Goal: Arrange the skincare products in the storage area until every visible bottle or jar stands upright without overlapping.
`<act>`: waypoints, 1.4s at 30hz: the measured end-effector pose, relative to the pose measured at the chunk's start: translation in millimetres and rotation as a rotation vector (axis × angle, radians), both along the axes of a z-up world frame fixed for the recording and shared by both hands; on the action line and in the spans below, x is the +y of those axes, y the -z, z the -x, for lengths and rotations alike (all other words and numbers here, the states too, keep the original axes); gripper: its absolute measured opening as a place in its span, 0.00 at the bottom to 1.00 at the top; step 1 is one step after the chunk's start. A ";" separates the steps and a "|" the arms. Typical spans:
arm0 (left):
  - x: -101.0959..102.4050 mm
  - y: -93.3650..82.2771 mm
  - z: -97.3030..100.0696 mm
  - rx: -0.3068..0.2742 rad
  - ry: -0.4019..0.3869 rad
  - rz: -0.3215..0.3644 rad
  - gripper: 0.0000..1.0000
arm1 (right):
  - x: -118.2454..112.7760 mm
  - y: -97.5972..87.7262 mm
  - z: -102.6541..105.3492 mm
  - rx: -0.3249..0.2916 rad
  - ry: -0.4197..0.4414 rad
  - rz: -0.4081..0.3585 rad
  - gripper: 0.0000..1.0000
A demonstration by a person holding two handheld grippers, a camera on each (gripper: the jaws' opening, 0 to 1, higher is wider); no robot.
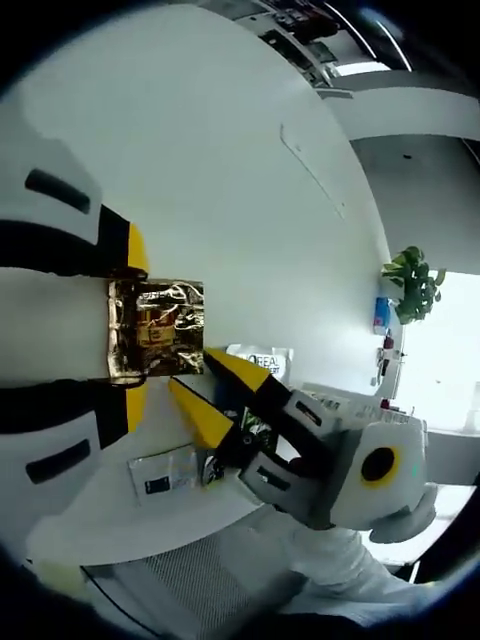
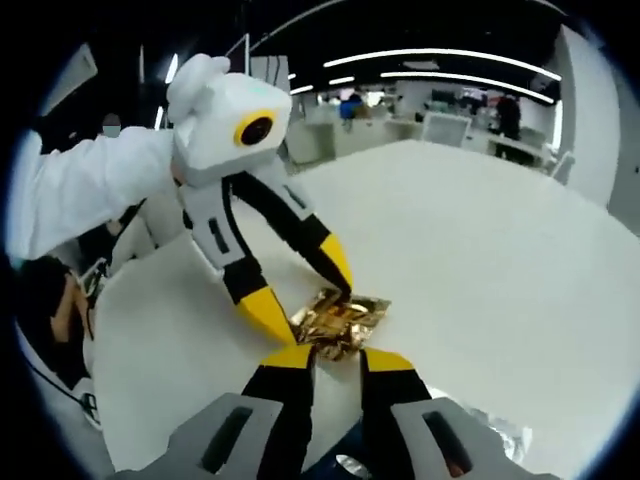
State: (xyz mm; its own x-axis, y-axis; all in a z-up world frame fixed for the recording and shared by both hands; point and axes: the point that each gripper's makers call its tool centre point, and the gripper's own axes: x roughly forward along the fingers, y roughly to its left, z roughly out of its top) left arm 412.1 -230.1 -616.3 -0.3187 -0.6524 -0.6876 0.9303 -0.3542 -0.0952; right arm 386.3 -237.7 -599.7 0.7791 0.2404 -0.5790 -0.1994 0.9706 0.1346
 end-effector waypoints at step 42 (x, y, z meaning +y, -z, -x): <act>18.4 -42.6 -1.1 0.111 -0.368 0.213 0.32 | -19.8 -41.7 5.5 -0.052 0.177 -0.125 0.00</act>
